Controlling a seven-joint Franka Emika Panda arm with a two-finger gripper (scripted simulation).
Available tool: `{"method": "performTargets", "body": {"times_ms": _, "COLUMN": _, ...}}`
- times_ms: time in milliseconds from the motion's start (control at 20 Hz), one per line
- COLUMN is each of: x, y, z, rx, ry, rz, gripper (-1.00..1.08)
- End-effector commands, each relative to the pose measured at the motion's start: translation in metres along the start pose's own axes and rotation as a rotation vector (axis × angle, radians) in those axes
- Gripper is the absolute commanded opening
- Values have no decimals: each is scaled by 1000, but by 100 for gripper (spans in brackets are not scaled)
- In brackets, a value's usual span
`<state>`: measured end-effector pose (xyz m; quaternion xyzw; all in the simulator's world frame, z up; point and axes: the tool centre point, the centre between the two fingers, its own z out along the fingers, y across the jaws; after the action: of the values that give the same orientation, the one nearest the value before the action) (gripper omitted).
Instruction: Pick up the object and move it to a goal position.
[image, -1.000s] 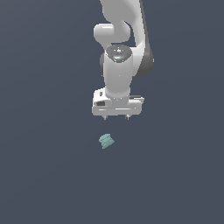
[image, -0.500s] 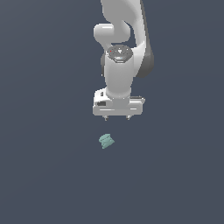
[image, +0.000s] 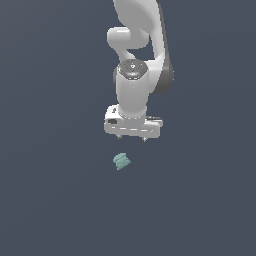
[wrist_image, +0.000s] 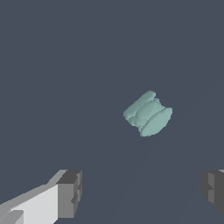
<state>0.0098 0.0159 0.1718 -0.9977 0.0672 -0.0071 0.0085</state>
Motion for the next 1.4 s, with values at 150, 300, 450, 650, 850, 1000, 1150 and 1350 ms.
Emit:
{"method": "performTargets", "body": {"times_ms": 150, "x": 8, "y": 7, "z": 13, "rx": 2, "ry": -5, "rz": 147, "gripper": 100}}
{"method": "performTargets", "body": {"times_ms": 300, "x": 12, "y": 11, "z": 22, "rx": 1, "ry": -7, "rz": 240, "gripper": 100}}
{"method": "performTargets", "body": {"times_ms": 450, "x": 17, "y": 16, "z": 30, "rx": 0, "ry": -9, "rz": 333, "gripper": 100}}
{"method": "performTargets", "body": {"times_ms": 650, "x": 22, "y": 22, "z": 42, "rx": -3, "ry": -10, "rz": 456, "gripper": 100}}
{"method": "performTargets", "body": {"times_ms": 850, "x": 28, "y": 29, "z": 53, "rx": -8, "ry": -11, "rz": 578, "gripper": 100}}
{"method": "performTargets", "body": {"times_ms": 1000, "x": 31, "y": 33, "z": 61, "rx": -11, "ry": -10, "rz": 660, "gripper": 100}}
{"method": "performTargets", "body": {"times_ms": 1150, "x": 34, "y": 37, "z": 67, "rx": -15, "ry": -9, "rz": 727, "gripper": 100}}
{"method": "performTargets", "body": {"times_ms": 1350, "x": 37, "y": 41, "z": 73, "rx": -19, "ry": -7, "rz": 794, "gripper": 100}}
